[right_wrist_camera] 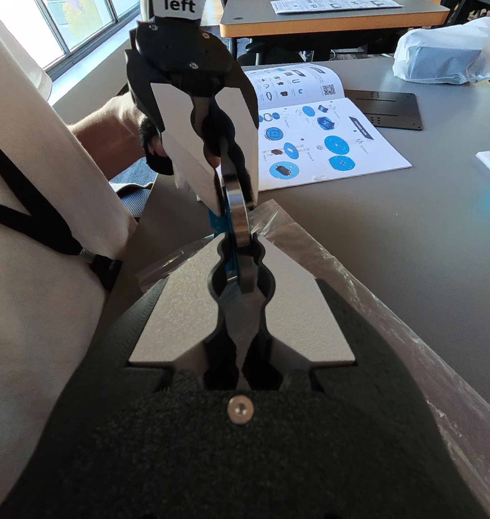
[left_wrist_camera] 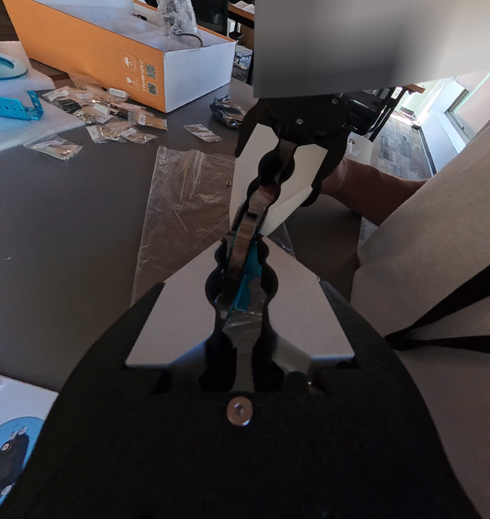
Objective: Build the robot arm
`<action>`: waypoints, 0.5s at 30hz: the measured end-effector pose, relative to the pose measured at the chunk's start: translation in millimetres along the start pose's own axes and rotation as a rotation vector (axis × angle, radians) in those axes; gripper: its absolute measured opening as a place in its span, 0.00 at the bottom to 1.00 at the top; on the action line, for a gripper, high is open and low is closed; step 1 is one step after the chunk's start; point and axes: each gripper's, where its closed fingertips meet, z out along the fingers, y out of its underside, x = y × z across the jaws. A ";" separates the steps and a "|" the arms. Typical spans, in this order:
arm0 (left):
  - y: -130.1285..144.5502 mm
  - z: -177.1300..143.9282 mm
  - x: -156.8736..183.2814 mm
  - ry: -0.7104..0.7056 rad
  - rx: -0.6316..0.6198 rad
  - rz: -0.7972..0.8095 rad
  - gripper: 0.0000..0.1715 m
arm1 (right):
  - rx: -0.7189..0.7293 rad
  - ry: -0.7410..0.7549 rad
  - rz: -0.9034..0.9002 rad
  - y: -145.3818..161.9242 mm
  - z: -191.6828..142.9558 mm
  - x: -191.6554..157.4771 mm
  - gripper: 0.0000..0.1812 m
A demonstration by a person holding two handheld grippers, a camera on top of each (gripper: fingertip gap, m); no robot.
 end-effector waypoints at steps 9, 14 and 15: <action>2.6 0.8 5.4 0.075 -0.035 0.123 0.09 | 0.028 -0.015 0.021 1.4 -1.6 -0.6 0.09; 3.2 2.0 8.1 0.109 -0.037 0.178 0.09 | 0.141 -0.118 0.076 -10.7 -16.2 -4.4 0.11; 3.9 1.7 10.7 0.124 -0.036 0.196 0.09 | 0.166 -0.137 0.080 -13.9 -23.3 -0.3 0.11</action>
